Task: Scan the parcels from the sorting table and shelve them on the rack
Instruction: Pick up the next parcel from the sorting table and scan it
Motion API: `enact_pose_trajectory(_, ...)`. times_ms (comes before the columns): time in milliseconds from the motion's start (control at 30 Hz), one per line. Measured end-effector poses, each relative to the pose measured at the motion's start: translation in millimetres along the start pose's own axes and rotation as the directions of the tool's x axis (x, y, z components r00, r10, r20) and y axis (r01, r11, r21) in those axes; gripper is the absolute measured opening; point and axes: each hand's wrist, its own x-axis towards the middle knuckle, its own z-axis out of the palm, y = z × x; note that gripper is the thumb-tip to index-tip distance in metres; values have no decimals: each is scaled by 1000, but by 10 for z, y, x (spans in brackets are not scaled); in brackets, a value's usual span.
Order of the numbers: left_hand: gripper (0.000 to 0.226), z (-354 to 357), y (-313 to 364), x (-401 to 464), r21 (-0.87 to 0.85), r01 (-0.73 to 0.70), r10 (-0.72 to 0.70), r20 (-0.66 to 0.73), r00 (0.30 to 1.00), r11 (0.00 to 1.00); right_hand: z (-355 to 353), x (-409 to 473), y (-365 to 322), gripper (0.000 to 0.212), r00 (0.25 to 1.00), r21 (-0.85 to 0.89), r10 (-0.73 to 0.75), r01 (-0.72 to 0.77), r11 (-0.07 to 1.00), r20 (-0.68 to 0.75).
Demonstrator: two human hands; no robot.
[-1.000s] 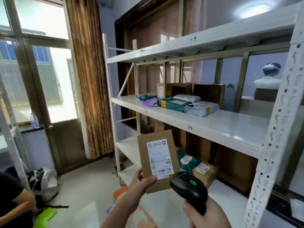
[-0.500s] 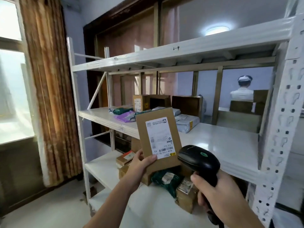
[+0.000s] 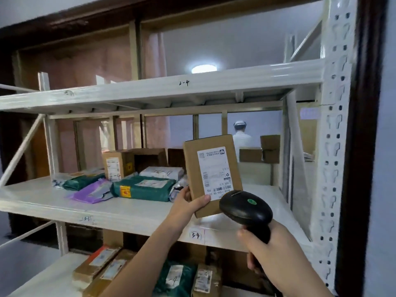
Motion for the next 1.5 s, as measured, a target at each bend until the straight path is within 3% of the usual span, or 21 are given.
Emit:
enact_pose_trajectory(267, 124, 431, -201, 610, 91, 84, -105, 257, 961, 992, -75, 251, 84, 4, 993, -7, 37, -38, 999, -110)
enact_pose_trajectory(433, 106, 547, -207, 808, 124, 86, -120, 302, 946, 989, -161, 415, 213, 7, 987, -80, 12, -25, 996, -159)
enact_pose_trajectory(533, 133, 546, -252, 965, 63, 133, -145, 276, 950, 989, -195, 461, 278, 7, 987, -66, 35, -45, 997, -155)
enact_pose_trajectory(700, 151, 556, -337, 1039, -36, 161, -148, 245, 958, 986, -246, 476, 366, 6, 988, -32, 93, -97, 995, -126)
enact_pose_trajectory(833, 143, 582, -271, 1026, 26, 87, -90, 170, 981, 996, -251, 525, 395, 6, 986, -42, 114, -119, 992, -119)
enact_pose_trajectory(933, 134, 625, -49, 1001, 145, -123, 118, 43, 992, 982, -235, 577, 410, 7, 987, -52, 118, -124, 991, -110)
enact_pose_trajectory(1000, 129, 667, 96, 1002, 297, -288, 290, 39, 956, 910, -215, 608, 413, 6, 988, -49, 114, -120, 992, -106)
enact_pose_trajectory(1067, 123, 727, 193, 998, 413, -371, 372, 81, 925, 832, -196, 645, 415, 5, 989, -47, 103, -109, 993, -104)
enact_pose_trajectory(1267, 100, 815, 248, 1197, 464, -363, 369, 82, 926, 808, -198, 750, 447, 5, 987, -46, 121, -126, 991, -104)
enact_pose_trajectory(1500, 96, 741, 272, 1705, 643, -286, 316, 72, 946, 710, -269, 868, 584, 5, 982, -26, 147, -151, 988, -121)
